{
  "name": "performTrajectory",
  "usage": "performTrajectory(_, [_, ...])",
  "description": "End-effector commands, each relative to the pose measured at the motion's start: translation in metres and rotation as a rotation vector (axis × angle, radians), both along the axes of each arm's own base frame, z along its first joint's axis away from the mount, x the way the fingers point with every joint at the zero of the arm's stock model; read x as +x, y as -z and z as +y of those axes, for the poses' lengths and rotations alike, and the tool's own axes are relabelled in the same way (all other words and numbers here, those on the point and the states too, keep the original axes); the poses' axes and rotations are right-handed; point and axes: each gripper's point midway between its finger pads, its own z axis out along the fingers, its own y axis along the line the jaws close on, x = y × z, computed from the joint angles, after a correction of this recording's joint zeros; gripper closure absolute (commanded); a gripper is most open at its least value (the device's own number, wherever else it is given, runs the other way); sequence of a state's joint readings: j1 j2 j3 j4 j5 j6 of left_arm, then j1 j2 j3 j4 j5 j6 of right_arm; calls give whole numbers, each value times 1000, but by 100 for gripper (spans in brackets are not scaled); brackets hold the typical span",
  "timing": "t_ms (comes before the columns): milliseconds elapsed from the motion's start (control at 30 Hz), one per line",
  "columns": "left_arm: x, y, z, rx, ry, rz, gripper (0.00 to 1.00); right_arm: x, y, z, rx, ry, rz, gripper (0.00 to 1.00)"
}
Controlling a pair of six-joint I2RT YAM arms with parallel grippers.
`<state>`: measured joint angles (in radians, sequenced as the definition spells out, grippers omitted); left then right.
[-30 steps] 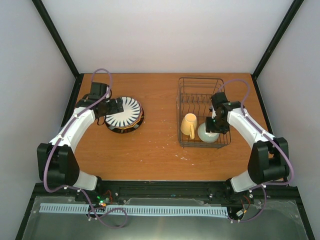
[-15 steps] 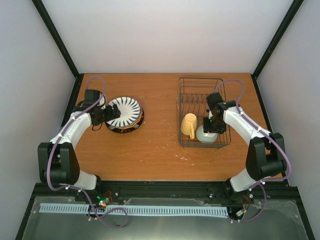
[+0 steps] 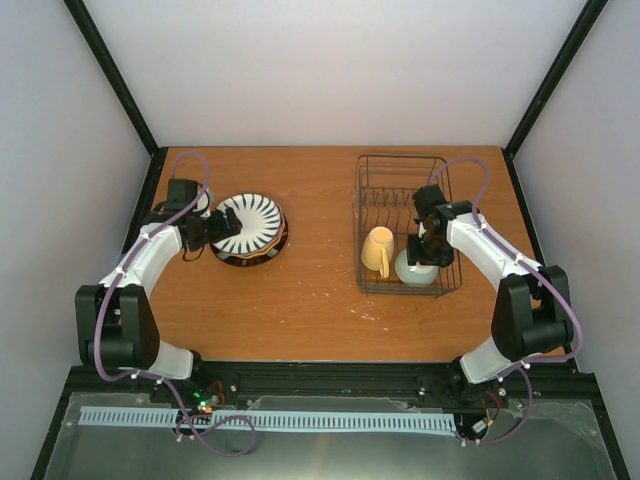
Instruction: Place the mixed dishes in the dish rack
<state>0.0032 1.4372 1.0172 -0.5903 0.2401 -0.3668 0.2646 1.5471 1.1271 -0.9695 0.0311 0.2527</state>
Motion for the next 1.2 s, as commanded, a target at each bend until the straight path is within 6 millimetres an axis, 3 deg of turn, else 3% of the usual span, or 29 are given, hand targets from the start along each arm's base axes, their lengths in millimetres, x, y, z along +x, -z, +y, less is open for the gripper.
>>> performTrajectory(0, [3,-9,1,-5,10,-41,0,11,-13,1,-4,11,-51,46])
performTrajectory(267, [2,-8,1,-6,10,-40,0,11,-15,0,-7,15,-56,40])
performTrajectory(400, [2,-9,3,-3,11,-42,0,13,-28,0,2,20,-93,38])
performTrajectory(500, [1,-8,8,-30,6,-43,0,17,-53,1,19,24,-152,37])
performTrajectory(733, [-4,-5,29,-149,-22,-63,7,26,-145,-1,59,30,-378,36])
performTrajectory(833, [-5,1,35,-142,-33,-49,11,26,-167,2,81,21,-419,35])
performTrajectory(1000, [1,11,31,-175,-25,-37,34,22,-167,4,99,10,-413,36])
performTrajectory(1167, [10,23,31,-193,-26,-16,34,19,-162,5,104,1,-410,36])
